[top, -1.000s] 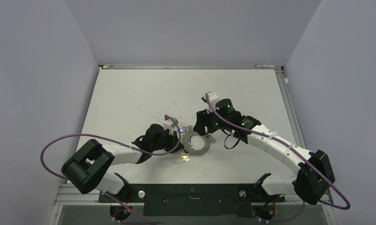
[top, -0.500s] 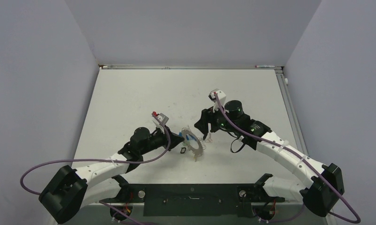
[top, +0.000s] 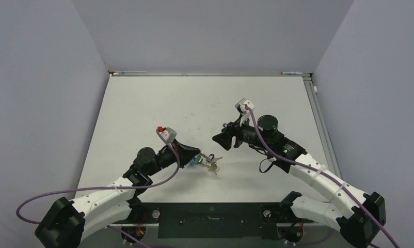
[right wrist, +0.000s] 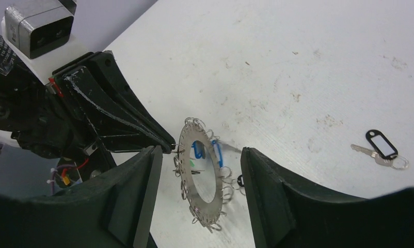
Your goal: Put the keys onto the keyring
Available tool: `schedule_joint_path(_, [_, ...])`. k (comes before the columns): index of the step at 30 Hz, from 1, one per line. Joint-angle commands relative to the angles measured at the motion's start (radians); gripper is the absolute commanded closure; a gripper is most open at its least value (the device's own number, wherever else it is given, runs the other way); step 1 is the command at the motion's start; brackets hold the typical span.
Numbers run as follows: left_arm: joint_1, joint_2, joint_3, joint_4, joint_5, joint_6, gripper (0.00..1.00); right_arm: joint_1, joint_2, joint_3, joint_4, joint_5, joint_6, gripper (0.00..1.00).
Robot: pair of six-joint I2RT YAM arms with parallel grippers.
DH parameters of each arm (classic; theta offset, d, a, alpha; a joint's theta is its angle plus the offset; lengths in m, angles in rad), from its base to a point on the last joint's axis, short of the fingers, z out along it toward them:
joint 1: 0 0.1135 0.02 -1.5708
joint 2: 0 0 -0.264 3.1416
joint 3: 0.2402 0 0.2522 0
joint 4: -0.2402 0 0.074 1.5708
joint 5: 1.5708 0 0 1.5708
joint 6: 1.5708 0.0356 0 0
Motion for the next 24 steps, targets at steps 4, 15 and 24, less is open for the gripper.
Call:
schedule_joint_path(4, [-0.012, -0.136, 0.013, 0.100, -0.005, -0.001, 1.00, -0.007, -0.056, -0.056, 0.203, -0.143, -0.026, 0.41])
schedule_joint_path(15, [-0.027, -0.284, 0.174, -0.153, 0.087, 0.009, 1.00, -0.007, -0.069, -0.049, 0.304, -0.497, -0.133, 0.45])
schedule_joint_path(24, [-0.028, -0.352, 0.334, -0.407, 0.189, 0.084, 1.00, -0.004, 0.011, 0.036, 0.319, -0.623, -0.154, 0.45])
